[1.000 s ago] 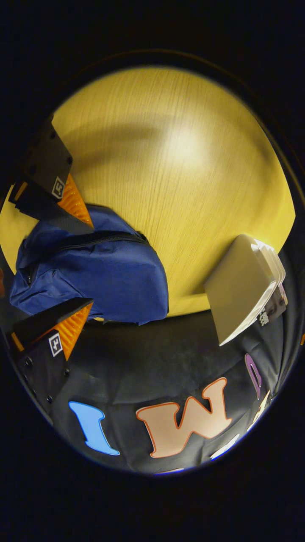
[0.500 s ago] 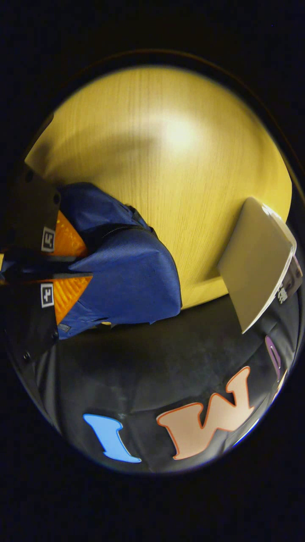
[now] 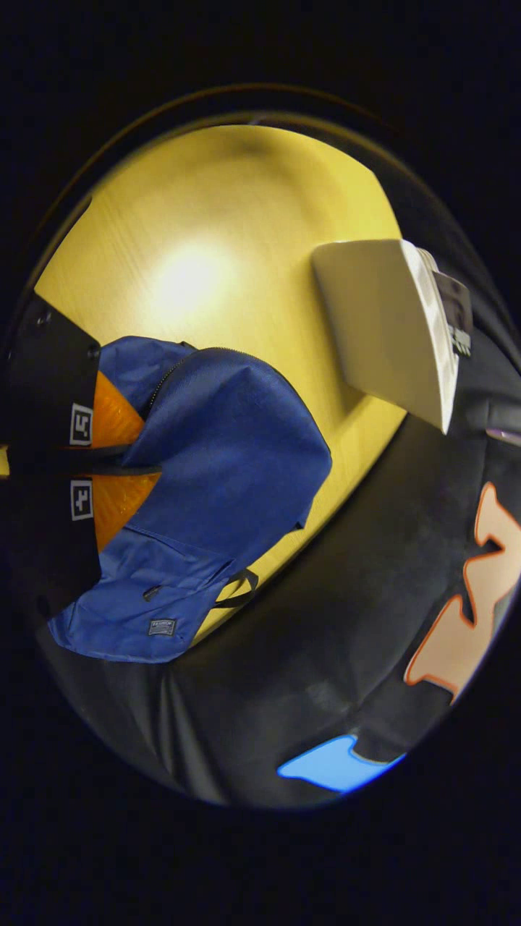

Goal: Open the schoolbag, grab two books from the bookshelf and put them into the schoolbag.

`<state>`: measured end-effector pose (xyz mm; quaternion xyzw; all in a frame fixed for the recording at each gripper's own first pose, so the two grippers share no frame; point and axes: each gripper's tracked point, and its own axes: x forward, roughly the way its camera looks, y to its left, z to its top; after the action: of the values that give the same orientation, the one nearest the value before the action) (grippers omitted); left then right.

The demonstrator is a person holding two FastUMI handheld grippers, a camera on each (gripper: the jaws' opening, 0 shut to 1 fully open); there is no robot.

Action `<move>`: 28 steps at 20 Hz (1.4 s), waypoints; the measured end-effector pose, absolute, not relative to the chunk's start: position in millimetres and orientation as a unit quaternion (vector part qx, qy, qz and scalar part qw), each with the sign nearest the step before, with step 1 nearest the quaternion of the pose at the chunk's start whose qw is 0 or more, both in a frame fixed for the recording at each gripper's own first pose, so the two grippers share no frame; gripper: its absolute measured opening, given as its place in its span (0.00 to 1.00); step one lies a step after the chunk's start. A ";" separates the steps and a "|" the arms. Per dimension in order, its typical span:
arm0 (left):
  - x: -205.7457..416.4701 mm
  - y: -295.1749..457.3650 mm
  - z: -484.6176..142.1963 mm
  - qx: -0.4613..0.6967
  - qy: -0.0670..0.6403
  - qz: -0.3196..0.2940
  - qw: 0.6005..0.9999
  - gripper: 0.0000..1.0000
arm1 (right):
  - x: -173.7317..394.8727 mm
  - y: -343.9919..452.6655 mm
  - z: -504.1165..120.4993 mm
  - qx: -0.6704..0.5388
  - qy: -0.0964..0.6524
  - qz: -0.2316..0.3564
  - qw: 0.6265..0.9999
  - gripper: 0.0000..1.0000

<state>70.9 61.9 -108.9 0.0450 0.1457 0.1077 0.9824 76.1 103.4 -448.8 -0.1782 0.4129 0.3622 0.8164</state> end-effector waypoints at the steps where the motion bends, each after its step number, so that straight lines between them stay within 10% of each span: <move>1: 73.2 64.1 -109.2 0.046 0.146 0.107 0.982 0.96 | 78.7 102.1 -441.5 -0.149 0.421 0.353 0.822 0.04; 19: 146.4 126.8 -107.9 -0.025 0.152 0.120 0.981 0.96 | 164.9 29.2 -341.5 0.284 0.430 0.130 0.847 0.03; 28: 212.1 141.4 -219.2 -0.081 0.332 0.042 0.939 0.98 | 165.0 31.7 -345.1 0.276 0.430 0.134 0.849 0.03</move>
<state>212.1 141.4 -219.2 -0.0815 0.3317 0.0416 0.9389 165.0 31.7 -345.1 0.2762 0.4304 0.1338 0.8489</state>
